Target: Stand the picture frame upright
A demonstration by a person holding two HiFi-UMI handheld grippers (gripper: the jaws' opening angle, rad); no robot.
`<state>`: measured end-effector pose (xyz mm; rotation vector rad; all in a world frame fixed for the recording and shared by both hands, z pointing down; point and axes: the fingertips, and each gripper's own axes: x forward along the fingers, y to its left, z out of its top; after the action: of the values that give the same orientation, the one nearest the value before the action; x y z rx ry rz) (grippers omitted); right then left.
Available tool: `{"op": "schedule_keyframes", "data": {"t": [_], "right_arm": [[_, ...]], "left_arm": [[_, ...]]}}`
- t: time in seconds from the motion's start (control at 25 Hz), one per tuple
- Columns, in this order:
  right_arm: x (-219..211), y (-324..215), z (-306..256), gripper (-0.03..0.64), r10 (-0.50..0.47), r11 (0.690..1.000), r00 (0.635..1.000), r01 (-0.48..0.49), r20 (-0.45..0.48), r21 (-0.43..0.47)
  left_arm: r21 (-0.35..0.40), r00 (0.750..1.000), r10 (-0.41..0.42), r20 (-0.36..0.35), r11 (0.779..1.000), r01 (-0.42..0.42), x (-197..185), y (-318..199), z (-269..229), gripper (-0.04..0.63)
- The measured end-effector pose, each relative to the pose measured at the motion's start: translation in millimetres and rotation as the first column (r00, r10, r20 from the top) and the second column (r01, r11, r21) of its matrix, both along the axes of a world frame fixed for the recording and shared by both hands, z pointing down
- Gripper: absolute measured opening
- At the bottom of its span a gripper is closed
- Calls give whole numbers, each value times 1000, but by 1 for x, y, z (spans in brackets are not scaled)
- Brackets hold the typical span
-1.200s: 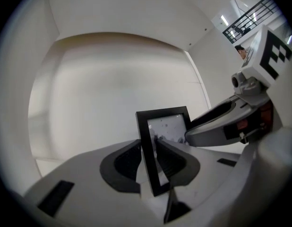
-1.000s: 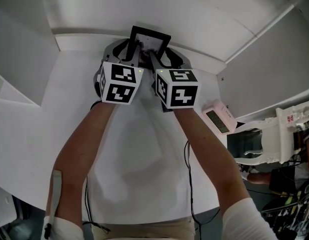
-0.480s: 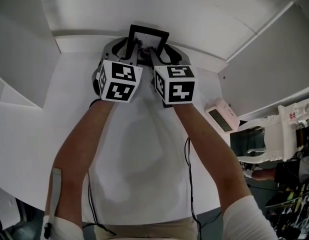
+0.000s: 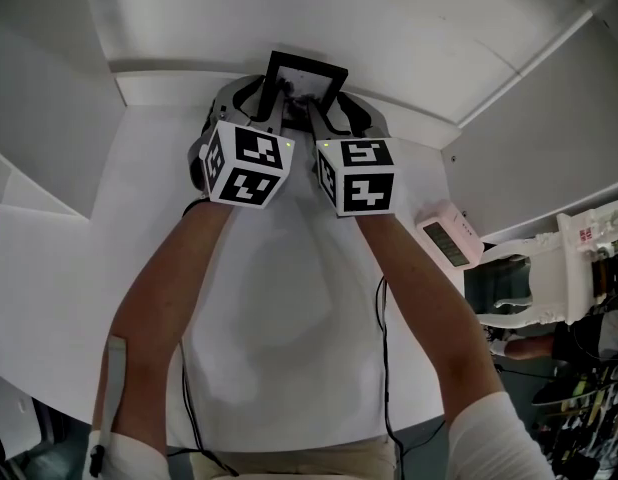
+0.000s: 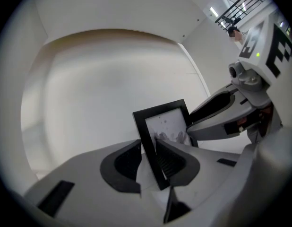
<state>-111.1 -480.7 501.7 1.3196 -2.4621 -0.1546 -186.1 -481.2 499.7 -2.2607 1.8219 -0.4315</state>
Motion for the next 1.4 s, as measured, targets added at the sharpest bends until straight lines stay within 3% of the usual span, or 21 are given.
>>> {"op": "schedule_keyframes", "data": {"t": [0.48,0.96,1.28,1.4], "right_arm": [[-7,-9,1,195,20,1000,999,-20,-29,-20],[-9,-13,2,204,19,999,998,-21,-67,-33],[-4,-10,3,216,24,999,999,-26,-36,-42],[7,-5,4,216,41,996,999,-39,26,-77]], "left_arm": [[-22,997,26,-74,999,-27,-2,-3,2,107],[-24,996,8,-89,1000,-11,-4,-5,3,125],[-18,996,-4,-85,1000,3,-5,-2,2,153],[-13,995,1,-105,1000,-2,-5,2,-1,153]]}}
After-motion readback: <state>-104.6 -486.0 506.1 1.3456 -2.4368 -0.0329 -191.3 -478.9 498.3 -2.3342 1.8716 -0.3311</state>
